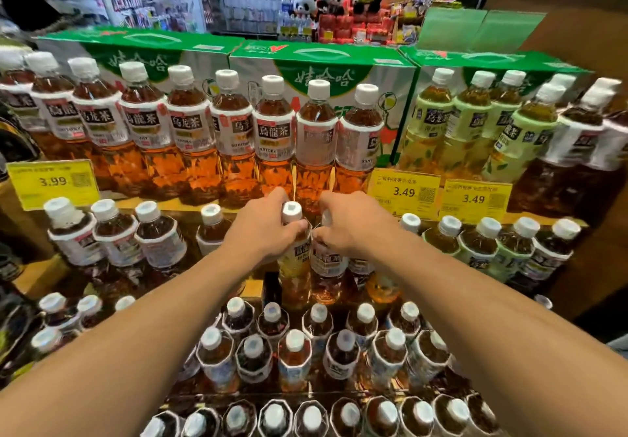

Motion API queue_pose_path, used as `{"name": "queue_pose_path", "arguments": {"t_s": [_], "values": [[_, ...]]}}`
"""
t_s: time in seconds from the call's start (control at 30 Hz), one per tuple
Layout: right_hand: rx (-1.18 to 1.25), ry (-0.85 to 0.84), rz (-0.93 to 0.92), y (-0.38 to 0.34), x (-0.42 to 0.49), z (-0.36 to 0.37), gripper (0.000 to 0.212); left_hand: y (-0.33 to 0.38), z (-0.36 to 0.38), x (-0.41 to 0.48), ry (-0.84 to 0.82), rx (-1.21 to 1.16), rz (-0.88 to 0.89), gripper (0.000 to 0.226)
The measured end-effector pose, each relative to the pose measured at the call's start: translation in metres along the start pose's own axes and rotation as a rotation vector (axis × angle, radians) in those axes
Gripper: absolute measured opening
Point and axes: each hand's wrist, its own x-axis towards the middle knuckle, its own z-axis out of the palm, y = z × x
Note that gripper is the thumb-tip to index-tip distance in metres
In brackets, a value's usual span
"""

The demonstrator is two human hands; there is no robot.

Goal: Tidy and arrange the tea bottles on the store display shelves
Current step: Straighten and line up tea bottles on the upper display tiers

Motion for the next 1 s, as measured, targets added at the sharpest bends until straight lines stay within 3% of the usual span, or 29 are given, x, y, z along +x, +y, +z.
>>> {"name": "queue_pose_path", "arguments": {"t_s": [0.47, 0.67, 0.73, 0.9, 1.0], "values": [[0.02, 0.007, -0.074, 0.023, -0.036, -0.01, 0.02, 0.034, 0.043, 0.016, -0.154, -0.085, 0.023, 0.021], [0.053, 0.02, -0.084, 0.016, -0.037, -0.01, 0.028, 0.025, 0.023, 0.009, -0.215, -0.149, 0.026, 0.033], [0.054, 0.037, -0.099, 0.007, -0.036, -0.01, 0.029, 0.013, 0.006, 0.003, -0.15, -0.183, -0.007, 0.039], [0.085, 0.05, -0.132, -0.03, -0.023, -0.008, 0.028, -0.04, -0.04, -0.015, 0.164, -0.011, -0.069, 0.021], [0.126, 0.044, -0.118, -0.05, -0.01, -0.001, 0.027, -0.068, -0.058, -0.023, 0.208, 0.088, -0.16, 0.028]]}}
